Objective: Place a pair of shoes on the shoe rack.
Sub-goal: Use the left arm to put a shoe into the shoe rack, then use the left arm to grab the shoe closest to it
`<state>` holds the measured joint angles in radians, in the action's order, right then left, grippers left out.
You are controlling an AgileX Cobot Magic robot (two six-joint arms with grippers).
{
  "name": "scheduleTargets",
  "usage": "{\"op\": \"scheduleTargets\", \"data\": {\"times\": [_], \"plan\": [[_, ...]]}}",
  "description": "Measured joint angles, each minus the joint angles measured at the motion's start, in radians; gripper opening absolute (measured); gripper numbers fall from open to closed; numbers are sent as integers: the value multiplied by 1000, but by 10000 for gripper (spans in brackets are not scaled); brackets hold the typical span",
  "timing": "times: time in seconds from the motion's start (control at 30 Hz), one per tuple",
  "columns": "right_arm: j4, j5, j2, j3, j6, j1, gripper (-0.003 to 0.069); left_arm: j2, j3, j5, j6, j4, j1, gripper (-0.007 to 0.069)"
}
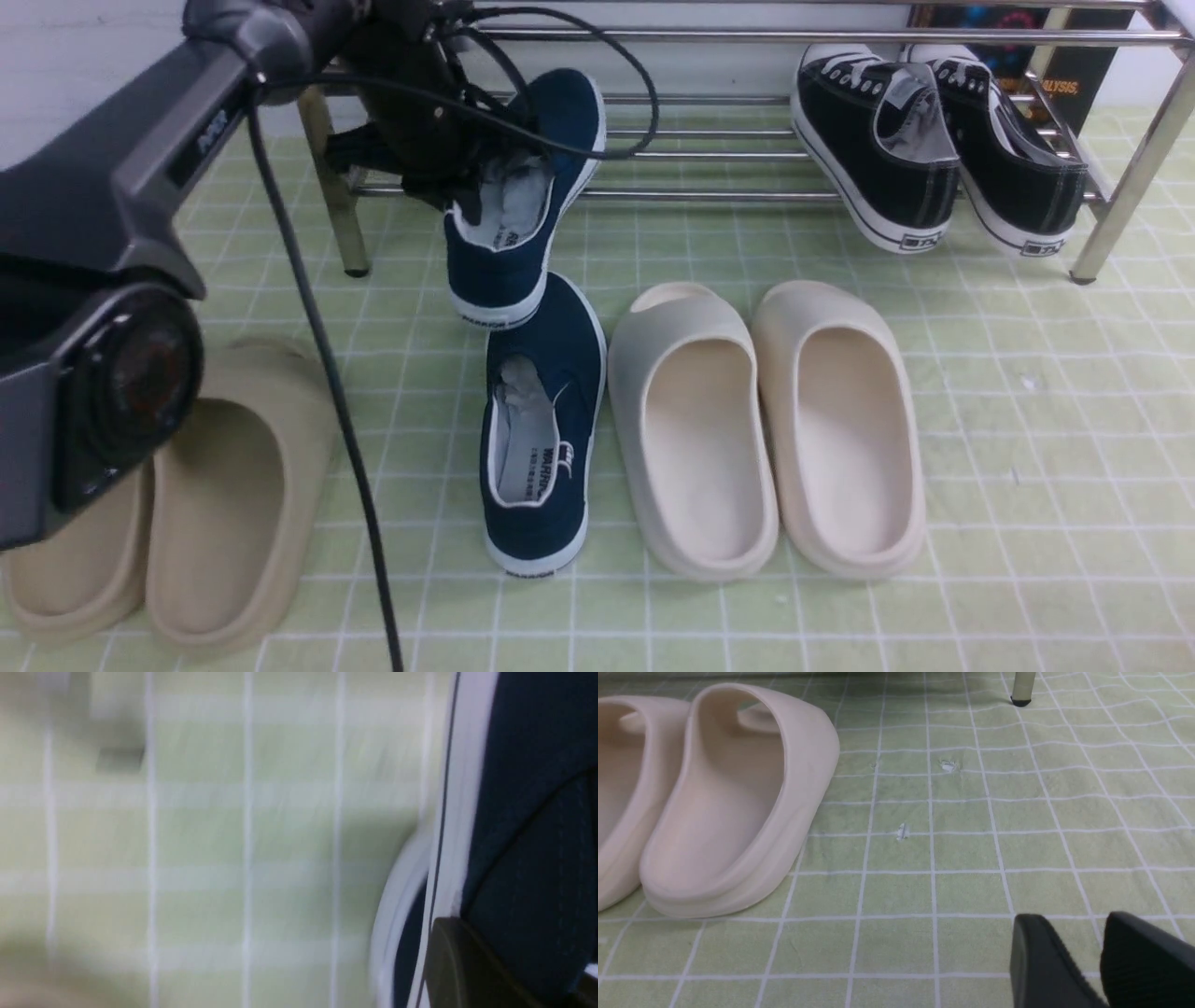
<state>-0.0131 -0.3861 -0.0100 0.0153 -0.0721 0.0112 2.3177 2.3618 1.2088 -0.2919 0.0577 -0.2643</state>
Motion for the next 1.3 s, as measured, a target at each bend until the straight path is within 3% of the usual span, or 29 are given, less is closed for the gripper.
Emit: {"op": "scheduleTargets", "data": {"times": [0.2,0.4,0.57,0.63,0.77,1.03,1.27,1.3], "plan": [[0,0,0,0,0,0,238,121,177,-3,-68,-72,0,5],[0,0,0,0,0,0,238,150,193,-119,-73,-114,0,12],[0,0,0,0,0,0,238,152,194,-170,-94,-123,0,99],[0,0,0,0,0,0,238,150,198,-206,-98,-142,0,197],[0,0,0,0,0,0,238,123,202,-197,-92,-156,0,314],[0,0,0,0,0,0,238,-6,181,28,21,-86,0,351],[0,0,0,0,0,0,238,-269,-267,32,90,87,-20,351],[0,0,0,0,0,0,238,-341,-455,31,104,103,-43,351]]}}
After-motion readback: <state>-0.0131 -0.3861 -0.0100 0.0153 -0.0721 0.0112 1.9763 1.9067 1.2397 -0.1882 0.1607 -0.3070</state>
